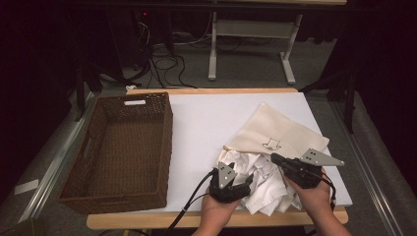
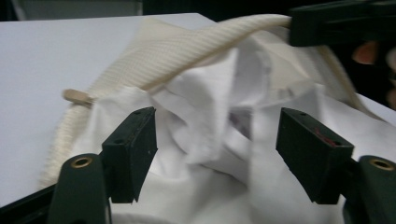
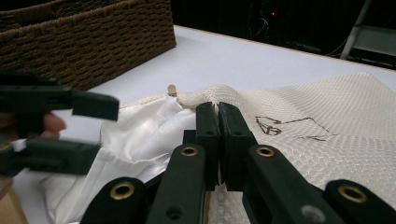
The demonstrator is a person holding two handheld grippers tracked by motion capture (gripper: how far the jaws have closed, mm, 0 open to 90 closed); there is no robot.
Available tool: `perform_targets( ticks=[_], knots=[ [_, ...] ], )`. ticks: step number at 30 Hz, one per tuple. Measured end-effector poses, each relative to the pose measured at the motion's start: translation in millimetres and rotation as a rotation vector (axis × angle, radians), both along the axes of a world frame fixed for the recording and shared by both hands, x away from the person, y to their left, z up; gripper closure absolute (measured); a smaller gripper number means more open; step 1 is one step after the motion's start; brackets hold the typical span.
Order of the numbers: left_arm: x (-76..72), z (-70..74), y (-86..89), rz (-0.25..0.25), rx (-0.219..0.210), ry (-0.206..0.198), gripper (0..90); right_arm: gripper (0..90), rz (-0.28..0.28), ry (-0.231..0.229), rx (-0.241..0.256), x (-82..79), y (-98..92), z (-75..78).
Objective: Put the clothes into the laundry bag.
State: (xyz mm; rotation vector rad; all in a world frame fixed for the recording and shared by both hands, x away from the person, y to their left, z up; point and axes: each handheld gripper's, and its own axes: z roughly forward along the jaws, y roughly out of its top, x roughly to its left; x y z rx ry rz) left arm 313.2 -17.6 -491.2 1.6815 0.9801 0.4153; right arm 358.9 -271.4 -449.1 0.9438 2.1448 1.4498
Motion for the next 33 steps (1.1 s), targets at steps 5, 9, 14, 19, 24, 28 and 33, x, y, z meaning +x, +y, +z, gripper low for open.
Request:
perform_targets(
  ticks=[5,9,14,19,24,28,33],
  knots=[
    [-13.9,-3.1,-13.8,-0.088,-0.035,0.008,21.1,88.6,0.001,0.003,-0.001,0.3,0.4,-0.5],
    [-18.0,-12.7,-29.9,-0.147,0.033,0.045,20.5,88.6,0.000,0.000,0.000,0.3,-0.1,-0.2],
    [-7.6,-25.2,-41.7,-0.159,0.096,0.152,41.6,88.6,0.004,-0.001,-0.002,0.2,0.4,-0.4],
    [-2.5,-25.4,-49.3,-0.174,0.122,0.181,60.0,88.7,0.004,0.000,-0.001,0.4,-0.1,-0.4],
    [4.4,-18.0,-43.6,-0.156,0.093,0.185,70.8,88.7,0.006,-0.002,0.001,-0.5,-0.1,0.2],
    [12.9,-13.5,-38.4,-0.105,0.074,0.168,73.2,88.7,0.009,-0.006,0.004,-0.7,0.3,0.9],
    [19.7,-6.2,-36.8,-0.058,0.060,0.141,76.7,88.7,0.020,-0.009,0.015,-1.0,1.4,2.0]
  ],
)
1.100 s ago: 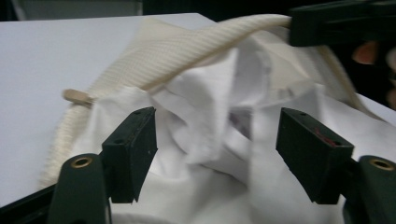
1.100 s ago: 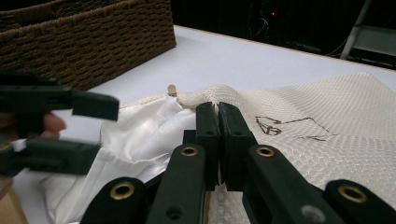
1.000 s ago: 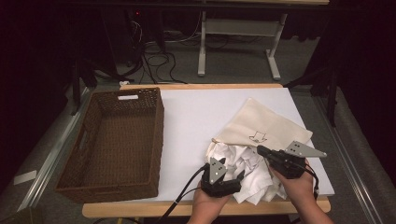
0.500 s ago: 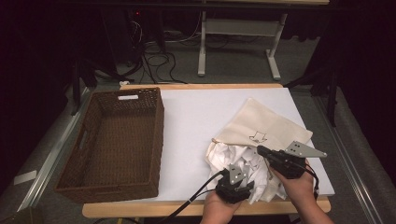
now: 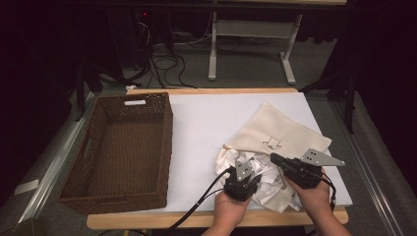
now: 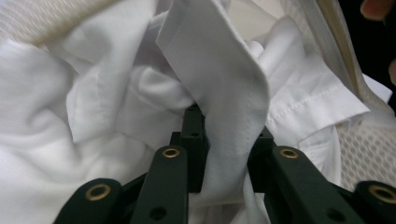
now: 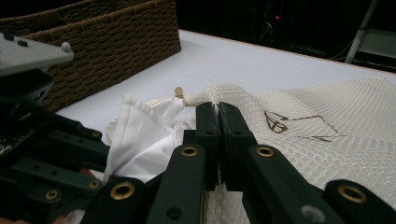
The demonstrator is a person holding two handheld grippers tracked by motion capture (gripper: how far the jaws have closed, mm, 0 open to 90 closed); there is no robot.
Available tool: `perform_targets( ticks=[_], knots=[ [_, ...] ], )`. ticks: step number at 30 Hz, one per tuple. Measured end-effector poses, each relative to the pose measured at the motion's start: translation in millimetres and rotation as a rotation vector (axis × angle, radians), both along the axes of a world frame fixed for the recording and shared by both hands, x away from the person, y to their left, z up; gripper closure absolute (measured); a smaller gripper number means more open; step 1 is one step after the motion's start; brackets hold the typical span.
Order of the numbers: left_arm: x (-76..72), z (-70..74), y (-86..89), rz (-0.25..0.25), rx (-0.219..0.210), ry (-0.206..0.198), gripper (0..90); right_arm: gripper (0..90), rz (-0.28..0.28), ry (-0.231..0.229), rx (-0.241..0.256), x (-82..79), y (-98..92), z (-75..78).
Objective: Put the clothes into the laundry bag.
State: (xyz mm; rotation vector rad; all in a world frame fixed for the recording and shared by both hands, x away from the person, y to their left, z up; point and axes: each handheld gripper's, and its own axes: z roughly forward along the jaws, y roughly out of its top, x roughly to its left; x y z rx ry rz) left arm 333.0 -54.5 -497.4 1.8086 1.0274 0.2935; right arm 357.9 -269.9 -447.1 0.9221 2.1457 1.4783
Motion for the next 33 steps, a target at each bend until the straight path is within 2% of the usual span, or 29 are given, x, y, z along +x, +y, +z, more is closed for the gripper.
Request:
perform_targets(
  ticks=[9,16,18,20,23,25,28,31,33],
  knots=[
    [-1.8,9.0,3.7,0.022,-0.003,-0.038,78.6,88.8,0.004,-0.005,0.009,-1.3,0.5,1.2],
    [16.4,7.3,-15.9,0.020,0.034,-0.041,78.3,88.7,0.000,-0.004,0.014,-1.2,-0.9,1.4],
    [22.1,7.7,-22.5,0.028,0.035,-0.049,78.1,88.7,-0.001,-0.001,0.016,-1.8,-0.7,1.4],
    [27.7,8.1,-29.3,0.032,0.041,-0.074,77.9,88.7,0.000,-0.004,0.016,-1.4,-1.6,1.3],
    [33.7,5.1,-35.4,0.037,0.040,-0.078,76.7,88.7,-0.007,-0.003,0.023,-0.8,-3.0,1.6],
    [33.1,3.4,-36.4,0.025,0.028,-0.084,72.0,88.7,-0.007,-0.004,0.021,-0.4,-4.5,1.6],
    [26.0,4.6,-30.8,0.009,0.013,-0.092,55.4,88.7,-0.009,-0.001,0.027,-0.8,-6.6,1.4],
    [12.4,8.7,-17.7,0.002,0.015,-0.129,37.5,88.6,-0.007,-0.005,0.024,-1.1,-6.7,1.2],
    [2.0,9.7,-4.4,-0.009,0.014,-0.146,33.0,88.6,-0.010,-0.009,0.019,-1.9,-7.0,1.7]
  ],
)
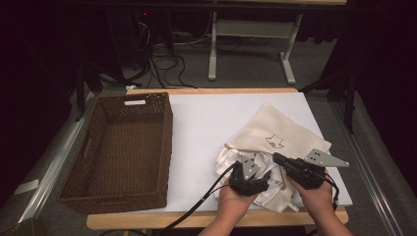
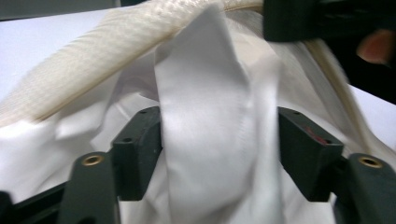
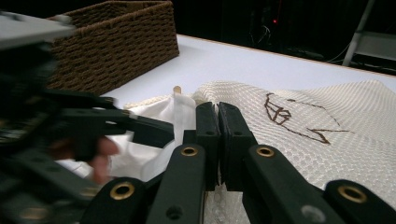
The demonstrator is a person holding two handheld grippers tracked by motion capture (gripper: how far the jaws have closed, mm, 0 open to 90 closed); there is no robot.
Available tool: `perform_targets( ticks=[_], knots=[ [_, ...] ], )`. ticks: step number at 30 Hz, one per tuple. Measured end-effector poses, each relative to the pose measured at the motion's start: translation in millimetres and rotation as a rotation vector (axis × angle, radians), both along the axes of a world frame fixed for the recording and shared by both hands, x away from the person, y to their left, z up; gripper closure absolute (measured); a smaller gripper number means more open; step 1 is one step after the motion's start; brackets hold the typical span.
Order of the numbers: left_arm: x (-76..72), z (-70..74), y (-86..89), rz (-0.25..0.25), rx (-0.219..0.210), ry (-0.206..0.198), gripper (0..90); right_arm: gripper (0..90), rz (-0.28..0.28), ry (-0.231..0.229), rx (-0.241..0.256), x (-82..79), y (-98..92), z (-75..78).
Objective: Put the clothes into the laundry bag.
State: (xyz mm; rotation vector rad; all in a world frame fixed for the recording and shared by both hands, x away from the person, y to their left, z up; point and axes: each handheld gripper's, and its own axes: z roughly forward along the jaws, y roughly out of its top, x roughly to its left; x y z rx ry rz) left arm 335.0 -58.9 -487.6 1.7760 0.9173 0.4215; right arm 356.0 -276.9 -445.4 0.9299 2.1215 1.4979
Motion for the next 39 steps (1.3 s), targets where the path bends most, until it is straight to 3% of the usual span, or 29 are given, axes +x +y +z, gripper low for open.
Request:
perform_targets(
  ticks=[3,5,9,13,17,19,21,25,27,33,39],
  knots=[
    [-12.0,-1.8,22.5,0.014,-0.002,-0.001,29.1,88.6,-0.002,0.005,0.001,-0.7,0.0,0.3],
    [-15.8,-6.8,35.1,0.033,0.023,0.014,27.1,88.6,-0.005,0.004,-0.003,-1.0,0.6,0.7],
    [-16.1,-21.2,49.8,0.057,0.074,0.088,22.7,88.5,-0.006,0.002,-0.004,-0.6,1.5,0.5],
    [-12.7,-27.6,46.9,0.014,0.092,0.164,24.0,88.5,-0.008,0.008,-0.005,-0.8,1.6,-0.5],
    [-6.0,-31.6,34.9,-0.040,0.152,0.249,35.4,88.5,-0.006,0.007,-0.009,-0.4,1.9,-1.2],
    [-6.9,-31.5,30.8,-0.022,0.188,0.222,43.4,88.5,-0.003,0.007,-0.010,-0.1,1.7,-1.5],
    [-5.6,-30.7,30.3,-0.040,0.176,0.237,60.0,88.5,-0.004,0.010,-0.010,-0.4,1.8,-1.5],
    [-8.4,-30.9,27.6,-0.053,0.185,0.221,78.6,88.5,-0.003,0.005,-0.014,-0.3,1.8,-1.7],
    [-8.7,-29.1,30.0,-0.050,0.155,0.223,82.6,88.5,-0.001,0.002,-0.016,-0.4,1.8,-1.7],
    [-14.0,-14.1,34.8,-0.009,0.088,0.142,84.9,88.6,-0.003,0.002,-0.017,-0.7,1.4,-1.5],
    [-9.7,-0.5,27.2,0.001,0.048,0.089,84.9,88.6,-0.006,0.002,-0.016,-0.6,1.5,-1.6]
  ],
)
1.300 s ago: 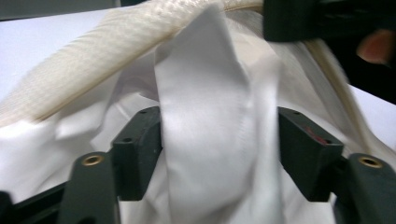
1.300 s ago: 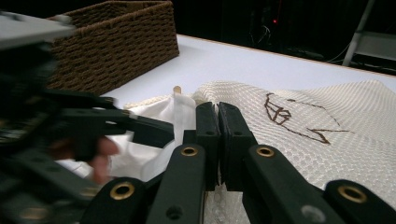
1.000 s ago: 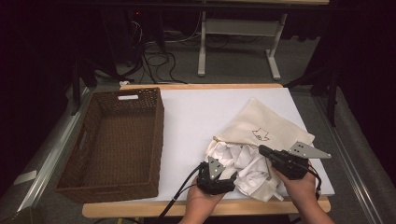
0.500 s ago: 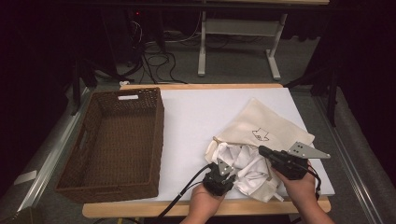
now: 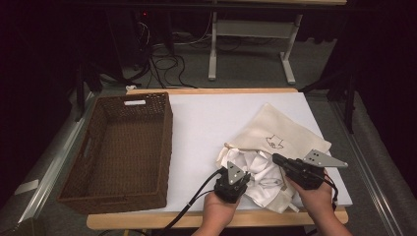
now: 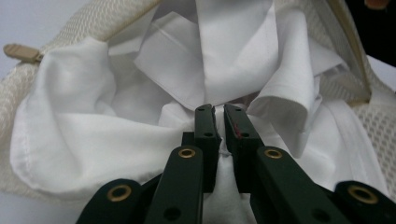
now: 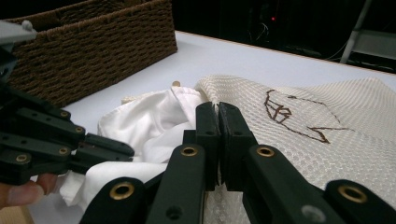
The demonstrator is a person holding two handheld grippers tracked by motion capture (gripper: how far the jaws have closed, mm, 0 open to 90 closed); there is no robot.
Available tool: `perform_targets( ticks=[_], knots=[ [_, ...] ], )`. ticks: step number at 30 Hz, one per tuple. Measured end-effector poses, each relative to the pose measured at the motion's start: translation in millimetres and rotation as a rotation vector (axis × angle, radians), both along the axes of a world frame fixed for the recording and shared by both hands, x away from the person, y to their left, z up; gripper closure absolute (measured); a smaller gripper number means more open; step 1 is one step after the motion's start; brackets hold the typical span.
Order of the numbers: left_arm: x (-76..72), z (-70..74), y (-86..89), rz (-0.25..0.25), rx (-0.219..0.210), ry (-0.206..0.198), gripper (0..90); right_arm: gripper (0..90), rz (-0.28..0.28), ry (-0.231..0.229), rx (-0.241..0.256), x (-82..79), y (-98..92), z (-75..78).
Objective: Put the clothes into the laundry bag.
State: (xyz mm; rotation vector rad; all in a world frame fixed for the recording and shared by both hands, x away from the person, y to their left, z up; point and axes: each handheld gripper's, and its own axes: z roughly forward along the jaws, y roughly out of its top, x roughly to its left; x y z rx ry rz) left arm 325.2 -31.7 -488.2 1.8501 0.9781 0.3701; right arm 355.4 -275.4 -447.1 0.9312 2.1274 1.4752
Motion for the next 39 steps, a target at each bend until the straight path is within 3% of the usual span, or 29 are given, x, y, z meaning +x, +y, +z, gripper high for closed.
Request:
perform_targets(
  ticks=[5,11,18,21,24,25,29,33,39],
  knots=[
    [11.5,5.5,-18.1,0.005,0.002,-0.018,84.8,88.6,0.004,-0.002,0.001,0.3,0.6,-0.4],
    [26.9,1.4,-40.0,0.039,0.000,-0.027,84.7,88.6,0.001,-0.002,0.007,0.3,0.1,0.2],
    [47.7,-8.1,-52.5,0.095,-0.010,-0.051,84.7,88.6,0.003,-0.005,0.016,0.4,-1.8,1.4],
    [55.3,-12.7,-56.3,0.104,-0.048,-0.037,84.4,88.6,-0.002,-0.001,0.022,0.4,-2.9,1.6],
    [53.9,-14.4,-56.2,0.087,-0.038,-0.035,81.1,88.6,0.002,-0.001,0.025,1.2,-4.4,1.6],
    [51.7,-13.7,-54.3,0.074,-0.028,-0.037,76.6,88.6,-0.001,0.000,0.025,1.0,-4.7,1.5],
    [38.5,-6.3,-39.8,0.040,-0.057,-0.048,58.1,88.6,0.002,0.000,0.016,0.8,-4.1,0.4],
    [21.2,2.0,-20.9,0.015,-0.063,-0.088,48.8,88.5,-0.001,-0.001,0.014,0.0,-3.5,1.0],
    [11.3,2.0,16.4,0.095,-0.041,-0.098,39.0,88.5,-0.003,-0.001,0.013,-0.5,-2.6,1.4]
  ],
)
